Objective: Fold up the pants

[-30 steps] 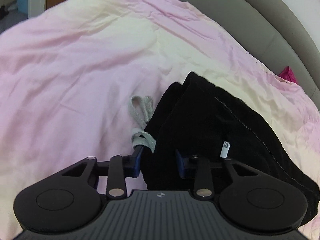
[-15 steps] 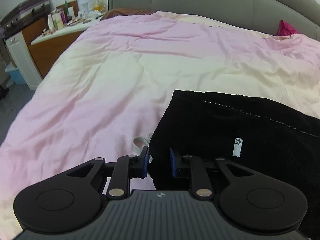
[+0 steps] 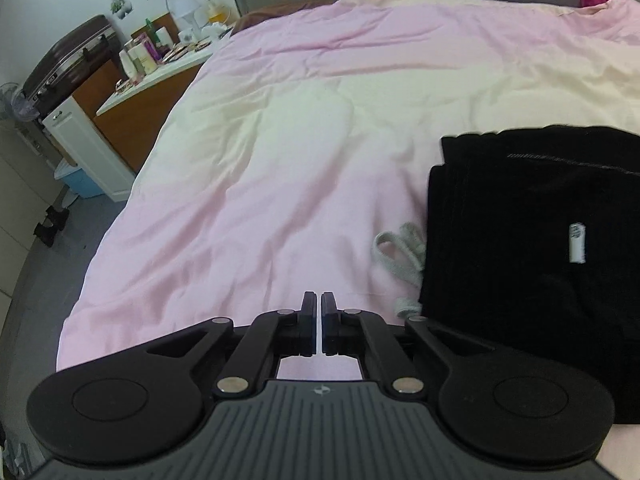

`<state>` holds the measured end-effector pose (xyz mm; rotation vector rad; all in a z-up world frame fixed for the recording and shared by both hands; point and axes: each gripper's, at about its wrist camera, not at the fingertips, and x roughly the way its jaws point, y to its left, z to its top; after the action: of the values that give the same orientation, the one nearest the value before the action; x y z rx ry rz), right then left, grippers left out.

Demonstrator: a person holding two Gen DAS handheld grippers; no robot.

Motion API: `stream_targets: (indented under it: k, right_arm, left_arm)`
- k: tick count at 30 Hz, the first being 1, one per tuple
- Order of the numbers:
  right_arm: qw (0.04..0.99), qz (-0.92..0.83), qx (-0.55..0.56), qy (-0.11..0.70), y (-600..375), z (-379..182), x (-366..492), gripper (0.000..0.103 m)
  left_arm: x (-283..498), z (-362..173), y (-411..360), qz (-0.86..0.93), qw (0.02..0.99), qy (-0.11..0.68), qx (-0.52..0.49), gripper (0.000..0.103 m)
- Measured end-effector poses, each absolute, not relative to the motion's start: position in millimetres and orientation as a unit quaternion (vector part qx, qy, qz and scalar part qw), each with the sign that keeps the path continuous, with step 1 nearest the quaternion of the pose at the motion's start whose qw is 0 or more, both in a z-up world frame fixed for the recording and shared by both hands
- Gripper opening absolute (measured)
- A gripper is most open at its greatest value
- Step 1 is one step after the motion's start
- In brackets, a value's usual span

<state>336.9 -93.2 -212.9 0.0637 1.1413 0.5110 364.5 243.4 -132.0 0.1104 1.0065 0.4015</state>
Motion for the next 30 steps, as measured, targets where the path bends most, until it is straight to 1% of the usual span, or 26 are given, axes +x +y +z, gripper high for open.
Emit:
stream_targets:
  k: [2, 4, 6, 8, 9, 10, 12, 14, 16, 19, 20, 22, 24, 26, 28, 30]
  right_arm:
    - [0.801, 0.246, 0.034, 0.544, -94.4, -214.1, 332.6, 0.0]
    - [0.807, 0.243, 0.033, 0.538, -101.5, -211.2, 321.3, 0.0]
    - [0.82, 0.232, 0.038, 0.522, -116.1, -201.5, 314.4, 0.001]
    - [0.833, 0.217, 0.046, 0.507, -138.5, -187.5, 309.0, 0.002]
    - [0.839, 0.208, 0.048, 0.5, -152.6, -179.4, 308.4, 0.007]
    - [0.845, 0.201, 0.048, 0.494, -166.7, -172.1, 308.4, 0.017]
    - [0.856, 0.184, 0.048, 0.482, -193.4, -157.2, 315.3, 0.028]
    - [0.863, 0.168, 0.048, 0.474, -231.3, -145.1, 319.0, 0.029]
    - [0.87, 0.145, 0.057, 0.468, -302.2, -134.3, 311.4, 0.029]
    - [0.877, 0.101, 0.089, 0.461, -376.1, -125.2, 321.6, 0.029]
    - [0.879, 0.085, 0.099, 0.458, -399.7, -124.9, 326.7, 0.03]
    - [0.886, 0.05, 0.112, 0.448, -447.9, -122.9, 337.9, 0.034]
    - [0.891, 0.017, 0.117, 0.439, -487.2, -127.4, 352.1, 0.034]
    - [0.893, -0.011, 0.115, 0.435, -514.1, -137.2, 371.1, 0.034]
    - [0.898, -0.023, 0.073, 0.433, -536.1, -144.1, 389.1, 0.034]
    - [0.905, -0.017, -0.017, 0.424, -539.2, -156.3, 405.0, 0.034]
  left_arm:
    - [361.6, -112.9, 222.6, 0.167, 0.866, 0.466, 0.066, 0.01]
    - [357.7, -94.9, 196.2, 0.135, 0.878, 0.454, 0.074, 0.01]
    - [352.3, -81.0, 165.4, 0.098, 0.887, 0.445, 0.078, 0.018]
    - [345.7, -71.4, 132.5, 0.06, 0.892, 0.44, 0.081, 0.021]
    - [342.8, -68.3, 114.4, 0.044, 0.893, 0.439, 0.086, 0.021]
    - [341.2, -66.1, 97.8, 0.03, 0.894, 0.439, 0.089, 0.021]
    - [339.0, -65.8, 66.0, 0.006, 0.893, 0.438, 0.099, 0.021]
    - [340.3, -69.4, 39.9, -0.005, 0.892, 0.438, 0.109, 0.023]
    - [345.5, -75.5, 17.6, -0.014, 0.888, 0.446, 0.109, 0.026]
    - [354.0, -88.5, -8.8, -0.018, 0.884, 0.456, 0.105, 0.028]
    - [357.0, -93.2, -15.2, -0.015, 0.882, 0.46, 0.102, 0.028]
    - [352.1, -100.7, -29.5, -0.006, 0.879, 0.469, 0.081, 0.028]
    - [345.3, -109.4, -39.9, 0.002, 0.879, 0.472, 0.07, 0.033]
    - [337.2, -119.6, -53.9, 0.006, 0.876, 0.475, 0.083, 0.034]
    - [330.3, -128.9, -67.8, 0.004, 0.87, 0.481, 0.11, 0.034]
    - [323.6, -138.4, -81.0, 0.001, 0.861, 0.487, 0.144, 0.035]
